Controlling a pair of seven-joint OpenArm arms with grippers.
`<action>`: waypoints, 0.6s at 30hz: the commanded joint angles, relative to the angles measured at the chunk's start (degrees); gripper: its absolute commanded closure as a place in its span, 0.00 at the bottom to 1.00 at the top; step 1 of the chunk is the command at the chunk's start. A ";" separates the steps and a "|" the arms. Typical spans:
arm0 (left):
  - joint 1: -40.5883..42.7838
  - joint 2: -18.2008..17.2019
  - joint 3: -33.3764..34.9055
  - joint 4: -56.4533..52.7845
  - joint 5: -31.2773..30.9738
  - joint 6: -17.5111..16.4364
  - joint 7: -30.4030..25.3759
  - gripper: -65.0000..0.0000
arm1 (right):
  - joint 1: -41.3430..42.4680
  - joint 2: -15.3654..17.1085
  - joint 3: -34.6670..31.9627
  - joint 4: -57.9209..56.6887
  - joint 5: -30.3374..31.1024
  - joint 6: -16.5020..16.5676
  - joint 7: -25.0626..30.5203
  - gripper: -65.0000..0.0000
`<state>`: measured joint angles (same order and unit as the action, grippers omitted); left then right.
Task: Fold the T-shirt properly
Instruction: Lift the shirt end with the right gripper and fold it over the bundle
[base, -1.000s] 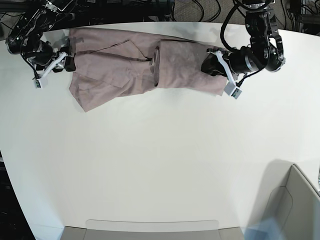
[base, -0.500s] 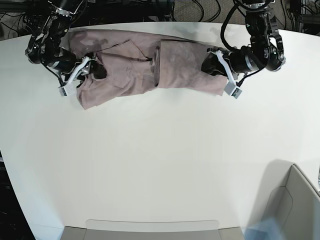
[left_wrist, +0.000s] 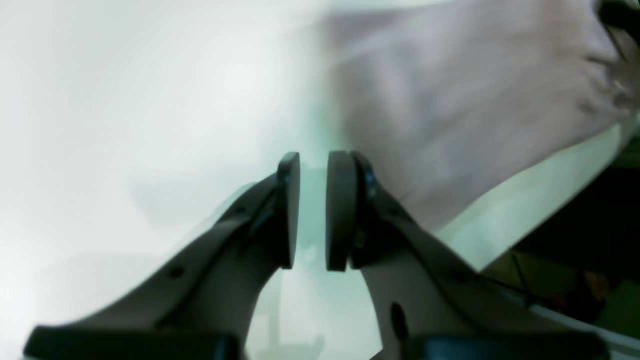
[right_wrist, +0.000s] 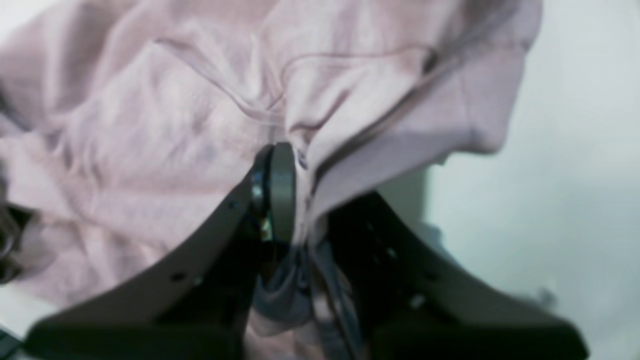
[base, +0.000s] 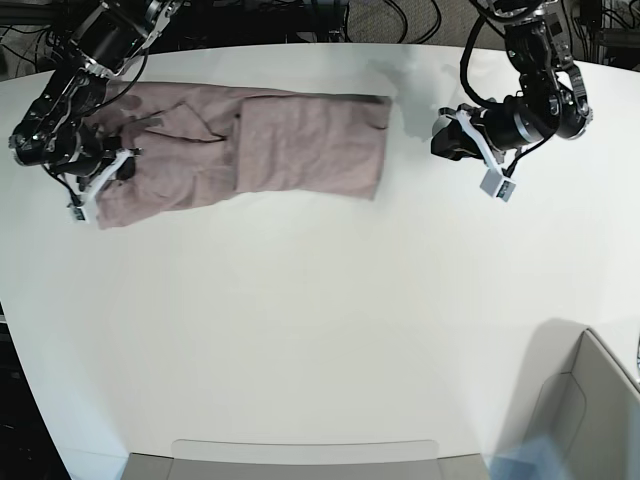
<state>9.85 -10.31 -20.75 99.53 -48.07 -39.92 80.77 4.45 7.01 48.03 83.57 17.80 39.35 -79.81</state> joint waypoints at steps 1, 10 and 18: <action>-0.40 -0.29 -1.09 1.09 -1.20 -0.08 -0.77 0.83 | 2.37 0.95 0.19 0.52 0.09 0.65 -0.19 1.00; -0.40 -2.13 -3.55 0.83 -0.76 -0.08 -0.77 0.83 | 7.38 1.04 -12.73 12.12 -7.91 -7.31 -0.19 1.00; -0.31 -7.23 -3.55 0.47 -0.67 -0.08 -0.77 0.83 | -3.70 -7.05 -29.70 31.11 -8.44 -18.21 -0.19 1.00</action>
<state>9.91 -16.86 -24.12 99.31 -47.83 -39.92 80.77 -0.21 -0.62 18.13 113.67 9.91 21.15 -80.64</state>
